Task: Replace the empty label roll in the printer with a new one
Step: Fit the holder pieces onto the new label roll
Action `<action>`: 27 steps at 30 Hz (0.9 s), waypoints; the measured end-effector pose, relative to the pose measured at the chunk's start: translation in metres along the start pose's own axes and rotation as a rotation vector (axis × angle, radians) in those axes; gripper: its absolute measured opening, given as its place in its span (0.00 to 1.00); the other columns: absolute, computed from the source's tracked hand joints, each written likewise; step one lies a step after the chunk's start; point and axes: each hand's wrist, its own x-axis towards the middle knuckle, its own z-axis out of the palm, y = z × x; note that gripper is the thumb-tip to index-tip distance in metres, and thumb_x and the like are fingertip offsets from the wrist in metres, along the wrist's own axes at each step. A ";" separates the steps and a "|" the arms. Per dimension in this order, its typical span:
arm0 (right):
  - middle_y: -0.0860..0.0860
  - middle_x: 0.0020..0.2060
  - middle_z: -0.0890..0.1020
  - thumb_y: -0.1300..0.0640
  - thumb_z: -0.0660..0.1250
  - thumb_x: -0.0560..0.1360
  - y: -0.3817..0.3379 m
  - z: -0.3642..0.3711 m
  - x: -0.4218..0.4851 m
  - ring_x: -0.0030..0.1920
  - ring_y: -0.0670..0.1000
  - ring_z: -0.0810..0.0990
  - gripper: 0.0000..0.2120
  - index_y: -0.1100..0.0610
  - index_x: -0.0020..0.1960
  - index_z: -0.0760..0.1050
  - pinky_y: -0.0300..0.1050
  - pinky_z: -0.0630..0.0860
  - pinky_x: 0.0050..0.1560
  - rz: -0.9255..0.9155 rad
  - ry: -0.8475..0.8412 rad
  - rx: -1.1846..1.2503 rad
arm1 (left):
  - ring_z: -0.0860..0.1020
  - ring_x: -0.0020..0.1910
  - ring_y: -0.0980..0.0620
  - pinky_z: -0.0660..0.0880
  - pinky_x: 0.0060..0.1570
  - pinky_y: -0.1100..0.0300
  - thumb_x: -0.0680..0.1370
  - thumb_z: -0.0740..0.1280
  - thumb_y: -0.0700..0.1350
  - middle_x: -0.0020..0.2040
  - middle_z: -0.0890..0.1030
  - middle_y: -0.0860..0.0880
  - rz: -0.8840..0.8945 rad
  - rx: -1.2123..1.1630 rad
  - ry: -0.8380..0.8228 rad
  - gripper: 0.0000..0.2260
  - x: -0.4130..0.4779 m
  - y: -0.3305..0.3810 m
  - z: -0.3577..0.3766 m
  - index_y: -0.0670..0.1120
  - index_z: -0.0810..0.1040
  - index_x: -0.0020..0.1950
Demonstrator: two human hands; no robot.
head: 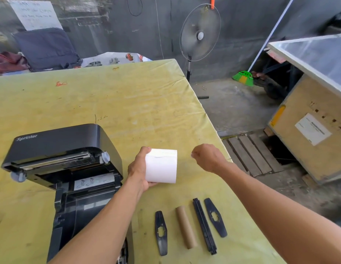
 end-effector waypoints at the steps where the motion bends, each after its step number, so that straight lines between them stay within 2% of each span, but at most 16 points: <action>1: 0.56 0.48 0.82 0.59 0.62 0.80 0.002 0.007 -0.001 0.44 0.60 0.80 0.10 0.57 0.50 0.83 0.47 0.75 0.41 -0.043 -0.002 -0.063 | 0.83 0.46 0.36 0.80 0.46 0.40 0.62 0.73 0.57 0.48 0.83 0.40 -0.001 -0.002 0.001 0.24 0.001 0.001 -0.003 0.47 0.77 0.53; 3: 0.54 0.46 0.78 0.62 0.61 0.79 0.006 0.021 -0.004 0.39 0.59 0.78 0.12 0.54 0.40 0.78 0.46 0.73 0.37 -0.118 -0.006 -0.196 | 0.83 0.49 0.35 0.79 0.49 0.36 0.61 0.73 0.57 0.49 0.83 0.39 -0.005 -0.005 0.003 0.25 0.002 0.001 -0.006 0.47 0.78 0.54; 4: 0.54 0.44 0.77 0.63 0.61 0.78 0.007 0.027 -0.006 0.38 0.58 0.77 0.12 0.54 0.39 0.77 0.46 0.72 0.35 -0.146 -0.022 -0.259 | 0.83 0.50 0.35 0.78 0.50 0.35 0.61 0.73 0.57 0.49 0.83 0.39 -0.005 -0.010 0.006 0.25 0.002 0.001 -0.006 0.47 0.78 0.54; 7: 0.57 0.42 0.78 0.65 0.62 0.77 0.010 0.042 -0.014 0.39 0.59 0.78 0.08 0.62 0.44 0.79 0.47 0.70 0.35 -0.166 -0.070 -0.354 | 0.83 0.45 0.37 0.80 0.46 0.37 0.61 0.72 0.57 0.47 0.83 0.40 0.001 -0.029 0.011 0.25 0.002 0.002 -0.007 0.47 0.78 0.54; 9: 0.58 0.41 0.78 0.65 0.60 0.76 0.009 0.049 -0.020 0.38 0.59 0.77 0.09 0.63 0.42 0.77 0.47 0.68 0.34 -0.151 -0.086 -0.355 | 0.82 0.43 0.38 0.80 0.43 0.40 0.62 0.72 0.57 0.46 0.82 0.41 0.007 -0.031 0.012 0.25 0.002 0.003 -0.006 0.47 0.77 0.54; 13: 0.55 0.34 0.75 0.60 0.59 0.76 0.005 0.047 -0.030 0.33 0.57 0.74 0.11 0.61 0.35 0.70 0.44 0.65 0.29 -0.079 -0.155 -0.266 | 0.82 0.43 0.38 0.80 0.44 0.40 0.63 0.71 0.57 0.47 0.82 0.42 0.017 -0.030 -0.001 0.24 -0.003 0.008 -0.001 0.47 0.77 0.54; 15: 0.55 0.33 0.76 0.56 0.63 0.76 0.003 0.037 -0.031 0.34 0.58 0.74 0.12 0.60 0.35 0.70 0.45 0.68 0.30 -0.001 -0.198 -0.142 | 0.83 0.45 0.38 0.80 0.44 0.39 0.62 0.71 0.57 0.48 0.83 0.41 0.031 0.007 -0.018 0.24 -0.008 0.011 0.000 0.47 0.77 0.54; 18: 0.58 0.41 0.84 0.53 0.67 0.76 0.000 0.012 -0.032 0.39 0.58 0.80 0.14 0.65 0.46 0.81 0.49 0.77 0.39 0.097 -0.155 0.192 | 0.83 0.47 0.37 0.79 0.48 0.35 0.60 0.72 0.58 0.49 0.83 0.40 0.056 0.107 -0.101 0.27 -0.018 0.015 -0.004 0.48 0.78 0.56; 20: 0.56 0.44 0.84 0.52 0.69 0.76 -0.006 -0.009 -0.036 0.39 0.52 0.81 0.11 0.59 0.51 0.83 0.48 0.79 0.40 0.146 -0.156 0.609 | 0.83 0.47 0.37 0.79 0.50 0.36 0.58 0.74 0.58 0.50 0.84 0.40 0.074 0.170 -0.177 0.30 -0.027 0.019 -0.007 0.48 0.78 0.57; 22: 0.52 0.47 0.85 0.49 0.72 0.74 -0.015 -0.028 -0.045 0.42 0.50 0.84 0.12 0.51 0.56 0.83 0.48 0.83 0.44 0.143 -0.323 0.933 | 0.83 0.51 0.36 0.79 0.50 0.38 0.56 0.75 0.59 0.54 0.84 0.39 0.089 0.225 -0.256 0.35 -0.035 0.021 -0.010 0.47 0.78 0.60; 24: 0.50 0.50 0.86 0.47 0.73 0.73 -0.024 -0.039 -0.055 0.47 0.51 0.84 0.15 0.47 0.59 0.82 0.50 0.82 0.47 0.075 -0.526 0.991 | 0.81 0.56 0.35 0.78 0.52 0.40 0.57 0.75 0.59 0.57 0.83 0.37 0.106 0.280 -0.360 0.37 -0.043 0.021 -0.013 0.45 0.77 0.63; 27: 0.51 0.55 0.84 0.44 0.77 0.70 -0.028 -0.044 -0.070 0.50 0.53 0.84 0.24 0.44 0.64 0.78 0.52 0.81 0.49 0.030 -0.635 0.991 | 0.79 0.59 0.33 0.75 0.57 0.37 0.60 0.76 0.58 0.59 0.82 0.35 0.144 0.321 -0.486 0.38 -0.054 0.021 -0.017 0.42 0.77 0.65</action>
